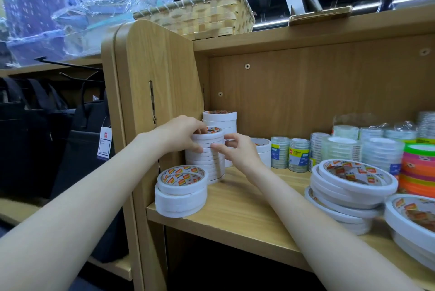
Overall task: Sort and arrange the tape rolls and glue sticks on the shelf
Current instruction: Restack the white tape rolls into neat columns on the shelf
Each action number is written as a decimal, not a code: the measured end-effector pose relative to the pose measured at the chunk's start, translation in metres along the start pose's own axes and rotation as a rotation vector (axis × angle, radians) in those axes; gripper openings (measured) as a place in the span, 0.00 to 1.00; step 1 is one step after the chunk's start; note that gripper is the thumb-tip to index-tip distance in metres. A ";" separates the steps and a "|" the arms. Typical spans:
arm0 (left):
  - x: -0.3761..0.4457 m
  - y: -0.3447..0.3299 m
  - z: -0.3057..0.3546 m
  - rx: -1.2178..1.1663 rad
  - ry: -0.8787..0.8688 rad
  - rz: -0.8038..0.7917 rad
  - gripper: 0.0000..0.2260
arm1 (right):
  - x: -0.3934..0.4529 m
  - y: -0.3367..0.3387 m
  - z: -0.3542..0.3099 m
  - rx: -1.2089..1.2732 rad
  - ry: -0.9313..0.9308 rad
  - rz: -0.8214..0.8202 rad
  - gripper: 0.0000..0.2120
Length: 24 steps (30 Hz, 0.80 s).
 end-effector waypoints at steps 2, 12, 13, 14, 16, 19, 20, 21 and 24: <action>-0.003 0.001 0.000 0.007 -0.003 0.046 0.19 | 0.000 -0.001 -0.002 -0.012 0.021 0.011 0.25; -0.036 0.008 -0.005 -0.137 0.008 0.425 0.09 | -0.001 -0.001 -0.016 0.061 0.042 0.060 0.28; -0.037 0.008 -0.005 -0.144 0.013 0.441 0.09 | -0.002 -0.001 -0.015 0.080 0.031 0.045 0.28; -0.037 0.009 -0.004 -0.134 0.013 0.443 0.09 | -0.004 0.000 -0.013 0.110 0.015 0.032 0.27; -0.042 0.011 -0.002 -0.120 -0.001 0.461 0.09 | -0.010 0.005 -0.008 0.177 -0.038 0.019 0.23; -0.065 0.012 0.000 -0.153 -0.069 0.497 0.07 | -0.029 0.013 -0.007 0.159 -0.085 -0.024 0.19; -0.075 0.010 0.001 -0.169 -0.098 0.484 0.07 | -0.037 0.014 -0.011 0.129 -0.066 -0.064 0.17; -0.085 0.007 0.001 -0.190 -0.114 0.461 0.07 | -0.047 0.012 -0.016 0.103 -0.033 -0.121 0.16; -0.113 -0.008 0.000 -0.286 -0.080 0.367 0.08 | -0.078 -0.007 -0.034 0.023 0.065 -0.333 0.16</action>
Point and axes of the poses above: each hand's wrist, its own x-axis towards the middle knuckle, its own y-axis out of the back of the hand, z = x × y, the point moved 8 cm from there along x, towards the middle knuckle, and after that the axes turned 4 degrees about -z, right-handed, at the moved point
